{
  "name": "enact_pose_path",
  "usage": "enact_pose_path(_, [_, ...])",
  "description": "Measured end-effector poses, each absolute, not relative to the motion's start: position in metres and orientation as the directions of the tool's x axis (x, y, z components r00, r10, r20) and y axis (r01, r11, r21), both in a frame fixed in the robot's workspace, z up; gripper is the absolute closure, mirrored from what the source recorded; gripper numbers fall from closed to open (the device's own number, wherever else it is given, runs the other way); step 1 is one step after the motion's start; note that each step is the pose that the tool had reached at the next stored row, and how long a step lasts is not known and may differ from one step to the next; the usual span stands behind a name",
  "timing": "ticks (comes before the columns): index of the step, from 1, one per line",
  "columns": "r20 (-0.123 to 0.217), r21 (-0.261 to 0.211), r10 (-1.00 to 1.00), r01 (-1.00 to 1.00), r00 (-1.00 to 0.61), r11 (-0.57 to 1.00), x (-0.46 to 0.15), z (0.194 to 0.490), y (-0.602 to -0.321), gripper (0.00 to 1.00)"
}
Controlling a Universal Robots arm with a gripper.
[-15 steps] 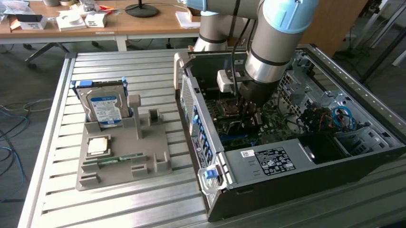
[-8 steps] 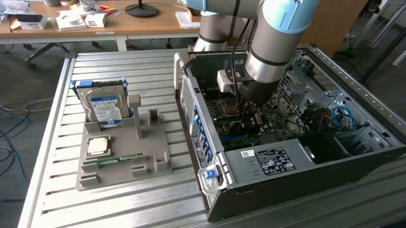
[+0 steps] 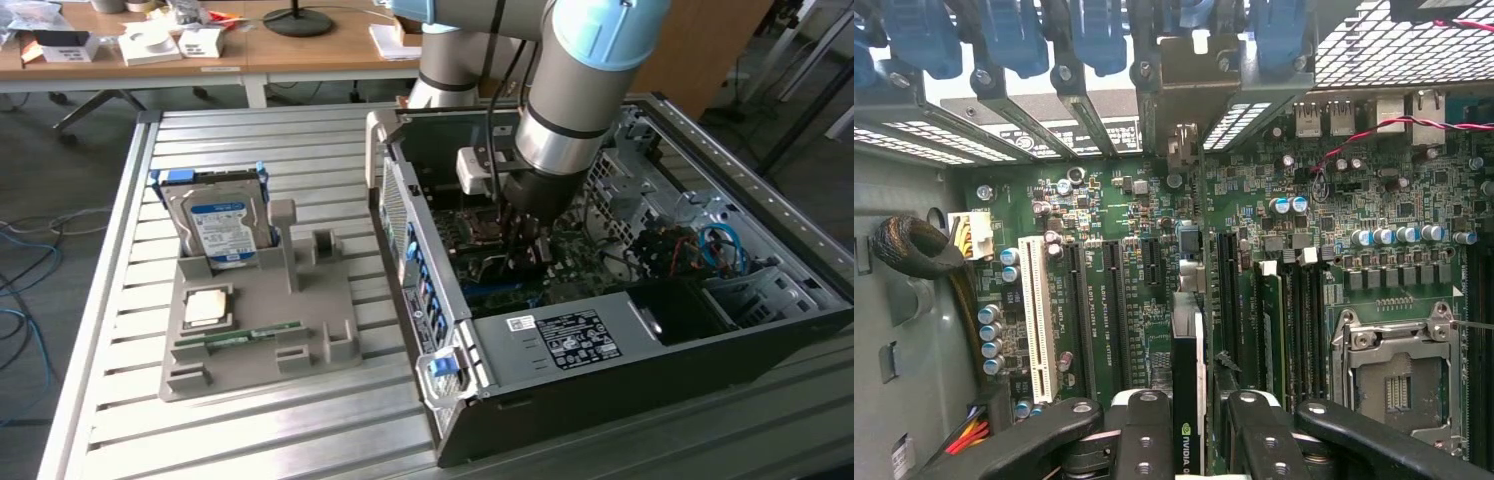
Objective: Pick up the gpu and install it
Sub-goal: 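Insert the gpu into the slot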
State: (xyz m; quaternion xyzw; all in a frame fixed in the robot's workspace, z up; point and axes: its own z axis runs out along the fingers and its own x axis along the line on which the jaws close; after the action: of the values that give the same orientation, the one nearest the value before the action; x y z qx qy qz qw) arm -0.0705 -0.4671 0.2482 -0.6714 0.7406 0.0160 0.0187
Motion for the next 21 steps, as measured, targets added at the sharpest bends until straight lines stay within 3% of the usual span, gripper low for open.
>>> enact_pose_path(21, [-0.049,-0.002,-0.994,-0.995,-0.098,0.098,-0.0709,0.2482,-0.4671,0.74])
